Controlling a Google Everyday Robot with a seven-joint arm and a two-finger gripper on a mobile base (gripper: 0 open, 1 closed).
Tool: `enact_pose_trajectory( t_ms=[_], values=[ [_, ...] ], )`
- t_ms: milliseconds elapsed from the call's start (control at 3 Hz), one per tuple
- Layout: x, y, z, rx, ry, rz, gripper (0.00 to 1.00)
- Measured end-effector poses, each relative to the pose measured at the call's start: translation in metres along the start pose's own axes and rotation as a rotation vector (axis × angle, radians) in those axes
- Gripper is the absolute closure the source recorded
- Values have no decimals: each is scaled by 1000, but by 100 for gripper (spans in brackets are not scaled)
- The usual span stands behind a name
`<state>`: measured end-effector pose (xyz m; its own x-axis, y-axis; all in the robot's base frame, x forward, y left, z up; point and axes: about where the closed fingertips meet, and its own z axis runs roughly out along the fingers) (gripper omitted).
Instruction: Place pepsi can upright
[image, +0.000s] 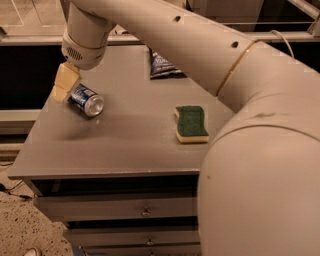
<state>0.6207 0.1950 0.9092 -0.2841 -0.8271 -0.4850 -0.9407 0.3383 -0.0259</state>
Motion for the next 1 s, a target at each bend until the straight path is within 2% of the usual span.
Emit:
enact_pose_trajectory(
  t_ms=[667, 1000],
  values=[
    [-7, -16, 41, 53, 110, 10, 0],
    [-2, -21, 58, 86, 171, 20, 0]
  ],
)
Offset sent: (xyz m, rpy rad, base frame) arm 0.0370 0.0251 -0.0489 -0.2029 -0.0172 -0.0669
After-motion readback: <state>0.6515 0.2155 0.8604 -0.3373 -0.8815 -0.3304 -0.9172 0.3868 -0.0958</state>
